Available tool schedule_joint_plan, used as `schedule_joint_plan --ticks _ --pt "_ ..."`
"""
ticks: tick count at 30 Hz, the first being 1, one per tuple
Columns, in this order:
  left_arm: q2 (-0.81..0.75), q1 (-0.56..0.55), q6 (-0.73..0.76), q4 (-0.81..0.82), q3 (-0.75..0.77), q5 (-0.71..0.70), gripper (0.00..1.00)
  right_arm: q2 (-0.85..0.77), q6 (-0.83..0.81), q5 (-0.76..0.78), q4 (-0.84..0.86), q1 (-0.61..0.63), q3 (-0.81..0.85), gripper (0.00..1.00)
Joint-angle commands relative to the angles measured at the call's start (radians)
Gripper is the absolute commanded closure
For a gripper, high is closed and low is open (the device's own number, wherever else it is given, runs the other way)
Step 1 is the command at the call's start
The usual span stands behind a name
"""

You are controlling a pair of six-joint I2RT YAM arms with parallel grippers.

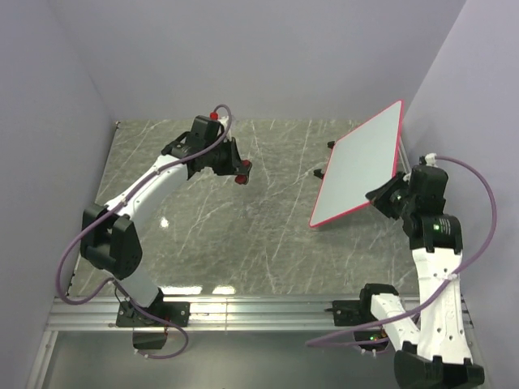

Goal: Erase the whiteboard

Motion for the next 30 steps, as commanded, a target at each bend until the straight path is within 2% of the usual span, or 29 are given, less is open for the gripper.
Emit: schedule_joint_plan --ticks 1,9,21,30 --pt "-0.074 -0.001 0.025 -0.021 0.015 -0.035 1.0 0.008 -0.041 0.056 0.311 0.003 0.115 1.0" --pt "-0.119 -0.001 0.032 -0.038 0.004 -0.064 1.0 0.037 -0.044 0.194 0.377 0.002 0.084 1.0" --pt "-0.137 0.0 0.025 -0.034 -0.032 -0.097 1.0 0.135 0.024 0.194 0.59 0.003 -0.129 1.0" --pt "-0.13 0.0 0.035 -0.027 -0.048 -0.124 1.0 0.175 0.042 0.165 0.608 0.009 -0.18 1.0"
